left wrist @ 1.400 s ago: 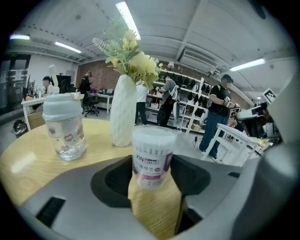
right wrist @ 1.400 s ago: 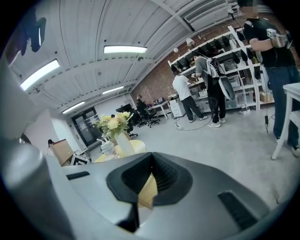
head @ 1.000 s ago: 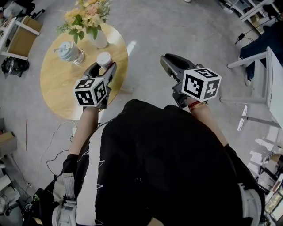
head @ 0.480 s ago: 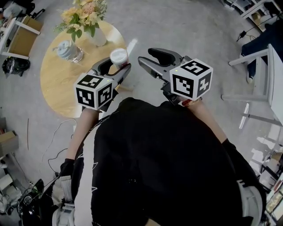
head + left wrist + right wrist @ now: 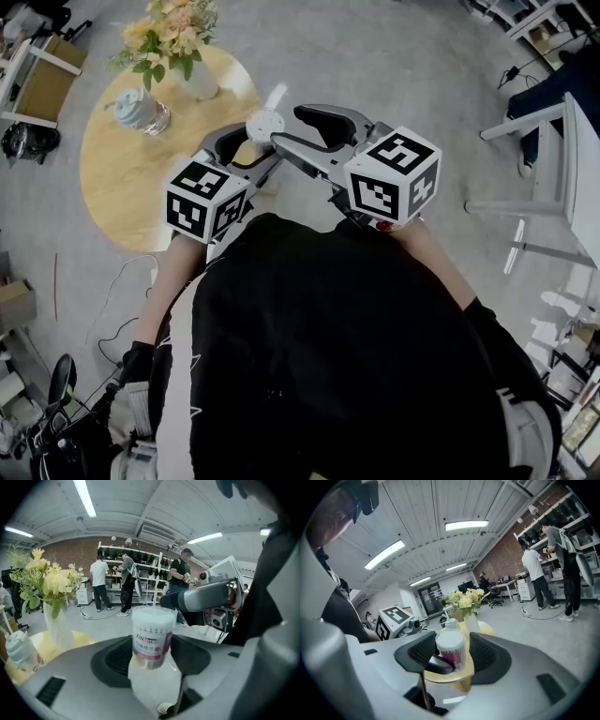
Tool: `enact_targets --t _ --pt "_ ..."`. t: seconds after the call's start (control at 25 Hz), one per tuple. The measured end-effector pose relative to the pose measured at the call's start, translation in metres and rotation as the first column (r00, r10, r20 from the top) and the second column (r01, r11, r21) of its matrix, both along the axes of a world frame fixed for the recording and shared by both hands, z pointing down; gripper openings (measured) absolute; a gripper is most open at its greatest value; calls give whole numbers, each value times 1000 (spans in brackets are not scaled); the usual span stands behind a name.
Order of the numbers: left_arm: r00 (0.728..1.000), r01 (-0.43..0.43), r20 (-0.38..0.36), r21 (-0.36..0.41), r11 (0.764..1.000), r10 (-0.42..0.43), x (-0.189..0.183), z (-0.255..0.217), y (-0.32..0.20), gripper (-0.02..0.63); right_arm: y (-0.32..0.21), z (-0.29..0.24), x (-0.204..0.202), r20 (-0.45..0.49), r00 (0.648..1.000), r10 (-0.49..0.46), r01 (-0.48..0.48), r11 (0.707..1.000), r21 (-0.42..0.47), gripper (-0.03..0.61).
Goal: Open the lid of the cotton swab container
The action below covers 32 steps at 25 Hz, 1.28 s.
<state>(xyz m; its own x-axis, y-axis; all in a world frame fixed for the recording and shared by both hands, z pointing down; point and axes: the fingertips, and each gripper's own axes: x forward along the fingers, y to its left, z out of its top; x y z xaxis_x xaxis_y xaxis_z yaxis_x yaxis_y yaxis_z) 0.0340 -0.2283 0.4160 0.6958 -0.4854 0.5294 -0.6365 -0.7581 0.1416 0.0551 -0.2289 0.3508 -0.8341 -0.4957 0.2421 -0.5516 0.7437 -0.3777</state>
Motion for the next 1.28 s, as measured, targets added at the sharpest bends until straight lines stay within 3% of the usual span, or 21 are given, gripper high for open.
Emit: enact_targets --t 0.28,0.84,1.28 --pt "1000 -23 18 12 1000 23 8 -5 14 265 14 1 -15 -35 998 -56 57 997 42 270" --pt "1000 6 27 -5 1000 -6 -2 2 32 264 27 14 -38 -81 991 -108 114 991 73 275" --pt "999 -6 37 -12 1000 7 0 0 29 264 22 14 -33 -56 995 -83 86 995 58 261"
